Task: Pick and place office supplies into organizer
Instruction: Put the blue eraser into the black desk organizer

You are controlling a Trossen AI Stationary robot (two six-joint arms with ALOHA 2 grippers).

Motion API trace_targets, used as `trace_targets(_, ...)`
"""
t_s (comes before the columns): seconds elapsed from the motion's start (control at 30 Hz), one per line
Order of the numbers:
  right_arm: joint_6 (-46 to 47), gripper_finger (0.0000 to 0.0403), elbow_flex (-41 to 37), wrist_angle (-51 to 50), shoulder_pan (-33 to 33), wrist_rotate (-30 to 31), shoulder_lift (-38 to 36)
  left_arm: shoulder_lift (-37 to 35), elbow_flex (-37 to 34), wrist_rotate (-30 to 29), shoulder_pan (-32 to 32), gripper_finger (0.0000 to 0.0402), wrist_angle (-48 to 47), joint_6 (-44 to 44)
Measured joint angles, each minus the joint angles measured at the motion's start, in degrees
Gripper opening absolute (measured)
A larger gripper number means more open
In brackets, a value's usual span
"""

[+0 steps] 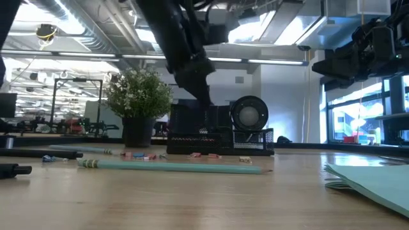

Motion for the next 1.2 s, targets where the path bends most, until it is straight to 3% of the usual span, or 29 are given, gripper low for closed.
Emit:
trace_targets(0.37, -0.24, 0.0060, 0.02, 0.00, -0.02, 0.00, -0.01, -0.02, -4.12, 4.21, 4.78, 0.0068, 2.94, -0.01)
trace_targets(0.83, -2.99, 0.0060, 0.00, 0.00, 0.00, 0.00, -0.02, -0.02, -8.74, 5.77, 4.83, 0.0068, 11.09, -0.02)
trace_targets(1.2, -3.04, 0.0060, 0.02, 0.00, -0.02, 0.00, 0.00, -0.04, -9.27, 5.76, 4.86, 0.0070, 11.22, -0.10)
